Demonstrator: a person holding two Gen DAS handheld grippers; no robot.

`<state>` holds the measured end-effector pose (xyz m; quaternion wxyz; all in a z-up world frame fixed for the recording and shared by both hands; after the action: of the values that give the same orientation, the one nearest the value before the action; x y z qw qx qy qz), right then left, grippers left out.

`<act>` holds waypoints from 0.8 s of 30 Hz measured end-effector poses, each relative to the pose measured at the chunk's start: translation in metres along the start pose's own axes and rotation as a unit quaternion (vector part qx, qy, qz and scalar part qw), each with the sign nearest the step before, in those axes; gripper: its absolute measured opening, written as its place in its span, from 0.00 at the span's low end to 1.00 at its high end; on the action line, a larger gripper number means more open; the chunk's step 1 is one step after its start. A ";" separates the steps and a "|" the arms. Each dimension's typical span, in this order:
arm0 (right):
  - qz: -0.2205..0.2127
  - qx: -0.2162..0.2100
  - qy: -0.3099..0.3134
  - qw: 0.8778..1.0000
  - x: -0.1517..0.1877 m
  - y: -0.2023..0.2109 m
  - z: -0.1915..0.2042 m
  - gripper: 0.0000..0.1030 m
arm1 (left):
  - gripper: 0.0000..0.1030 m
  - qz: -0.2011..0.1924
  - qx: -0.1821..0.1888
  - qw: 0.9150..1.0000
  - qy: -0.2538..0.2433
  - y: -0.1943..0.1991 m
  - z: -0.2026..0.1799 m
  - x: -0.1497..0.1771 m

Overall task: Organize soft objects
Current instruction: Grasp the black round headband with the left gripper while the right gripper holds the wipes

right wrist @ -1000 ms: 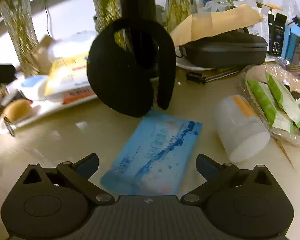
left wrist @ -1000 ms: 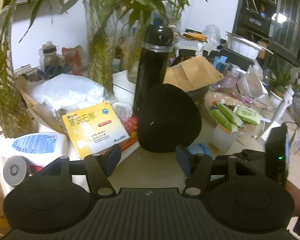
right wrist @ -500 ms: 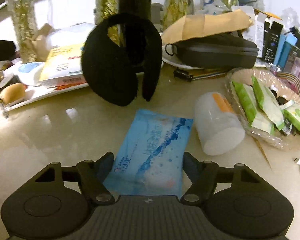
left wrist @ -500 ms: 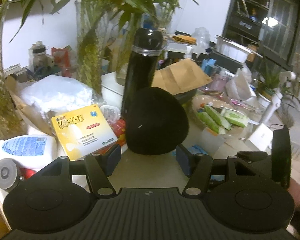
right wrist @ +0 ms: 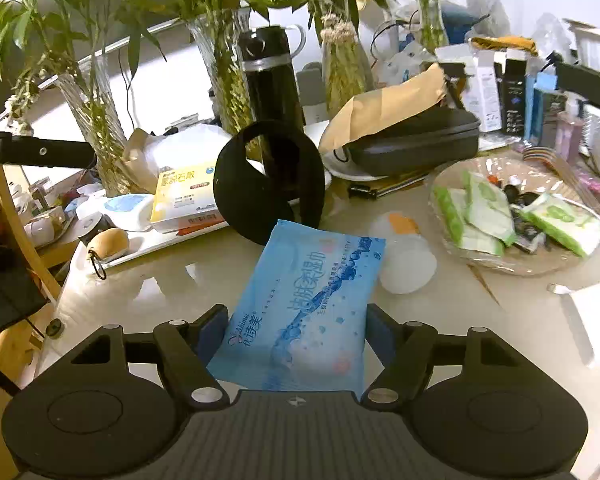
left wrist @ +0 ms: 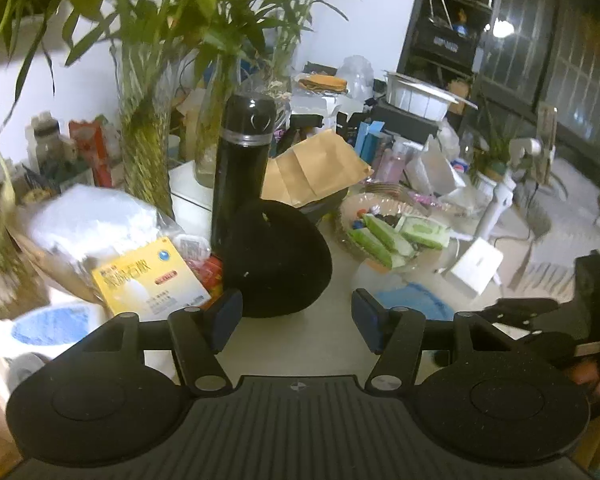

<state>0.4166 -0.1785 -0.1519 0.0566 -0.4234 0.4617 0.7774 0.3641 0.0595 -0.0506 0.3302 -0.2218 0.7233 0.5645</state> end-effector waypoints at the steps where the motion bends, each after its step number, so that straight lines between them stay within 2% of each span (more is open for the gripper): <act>1: -0.003 0.002 -0.001 1.000 0.002 0.005 0.001 0.73 | 0.58 0.002 -0.005 1.000 -0.006 0.001 -0.001 -0.001; 6: -0.016 0.004 -0.016 1.000 0.010 0.021 -0.002 0.73 | 0.58 0.018 -0.031 0.999 -0.019 -0.007 -0.001 -0.004; 14: -0.020 0.008 -0.030 0.999 0.016 0.030 -0.009 0.73 | 0.58 0.030 -0.054 0.998 0.000 -0.053 0.012 -0.004; 21: -0.022 0.010 -0.033 0.999 0.017 0.032 -0.014 0.73 | 0.59 0.023 -0.036 0.999 0.028 -0.092 0.029 -0.010; 24: -0.022 0.012 -0.030 0.999 0.017 0.032 -0.014 0.73 | 0.70 0.008 -0.022 0.999 0.048 -0.105 0.036 -0.017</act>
<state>0.3991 -0.2126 -0.1455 0.0928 -0.4090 0.4600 0.7826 0.4570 0.0657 -0.1137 0.2861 -0.2500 0.7274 0.5714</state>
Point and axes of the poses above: each gripper's, at about its wrist camera, not at the fingertips, and y roughly against the way its jaws point, z to its left, x to its underside, the point moved 5 cm from there along -y, roughly the way its jaws point, and after that the axes turned 7 degrees about z, right-handed, at the moved point
